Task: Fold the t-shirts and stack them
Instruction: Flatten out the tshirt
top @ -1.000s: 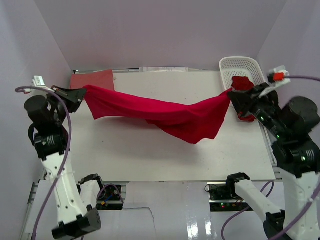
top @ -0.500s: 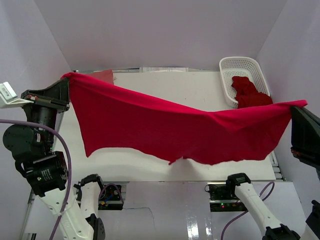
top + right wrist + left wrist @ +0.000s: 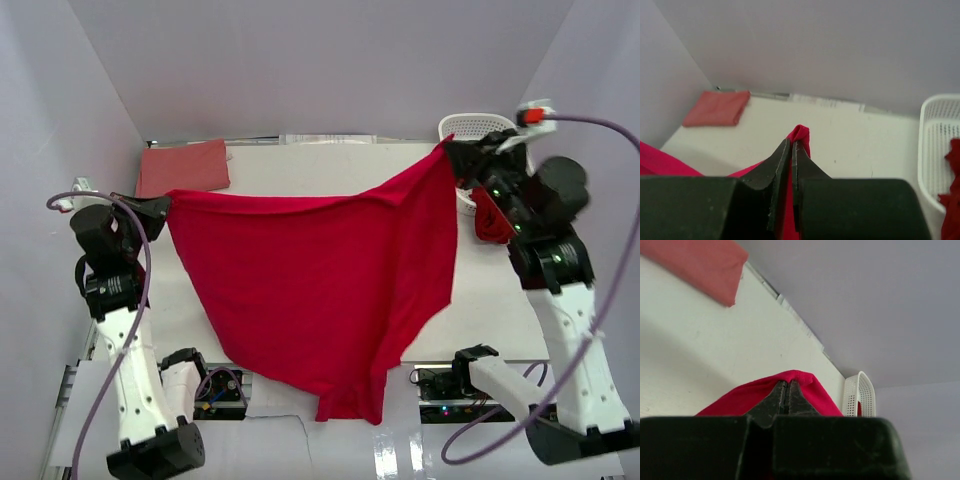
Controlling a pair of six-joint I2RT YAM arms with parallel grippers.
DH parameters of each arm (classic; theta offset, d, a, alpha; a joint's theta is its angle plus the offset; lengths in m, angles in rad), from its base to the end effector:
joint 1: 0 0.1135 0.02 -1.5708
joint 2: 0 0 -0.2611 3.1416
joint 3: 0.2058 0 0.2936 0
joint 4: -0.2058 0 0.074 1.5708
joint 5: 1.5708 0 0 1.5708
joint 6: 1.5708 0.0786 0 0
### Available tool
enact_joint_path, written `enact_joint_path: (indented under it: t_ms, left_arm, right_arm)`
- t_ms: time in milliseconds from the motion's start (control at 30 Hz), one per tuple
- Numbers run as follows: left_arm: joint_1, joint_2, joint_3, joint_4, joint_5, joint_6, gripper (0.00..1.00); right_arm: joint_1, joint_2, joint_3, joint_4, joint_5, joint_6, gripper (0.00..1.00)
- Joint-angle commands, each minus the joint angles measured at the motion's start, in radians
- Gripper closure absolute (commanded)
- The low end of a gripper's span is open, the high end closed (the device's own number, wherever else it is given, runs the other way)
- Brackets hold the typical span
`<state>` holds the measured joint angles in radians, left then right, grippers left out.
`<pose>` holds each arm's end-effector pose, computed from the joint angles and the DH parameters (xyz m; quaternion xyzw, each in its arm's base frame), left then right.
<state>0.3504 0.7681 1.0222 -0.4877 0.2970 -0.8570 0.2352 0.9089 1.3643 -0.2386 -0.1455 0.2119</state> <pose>0.2337 0.0609 0.3907 -0.3651 0.6909 -0.2660 0.5644 0.2302 0.0669 0.5324 -0.0639 0.6241 0.2167 0.7480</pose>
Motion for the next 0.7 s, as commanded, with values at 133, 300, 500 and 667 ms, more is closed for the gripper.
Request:
enact_joint_path:
  t_ms: [133, 300, 500, 667]
  left_arm:
    - [-0.112, 0.227, -0.033, 0.192, -0.129, -0.067, 1.00]
    - [-0.307, 0.590, 0.197, 0.210, -0.208, -0.063, 1.00]
    - [-0.323, 1.036, 0.839, 0.036, -0.112, -0.041, 1.00]
    - [-0.321, 1.212, 1.237, -0.122, -0.042, -0.011, 1.00]
  right_arm:
    - [-0.046, 0.238, 0.021, 0.062, 0.101, -0.003, 0.92]
    - [-0.188, 0.507, 0.279, 0.036, -0.120, 0.046, 0.92]
    - [-0.279, 1.019, 1.145, -0.198, -0.340, 0.140, 0.92]
    - [-0.333, 0.946, 0.933, 0.003, -0.618, 0.256, 0.92]
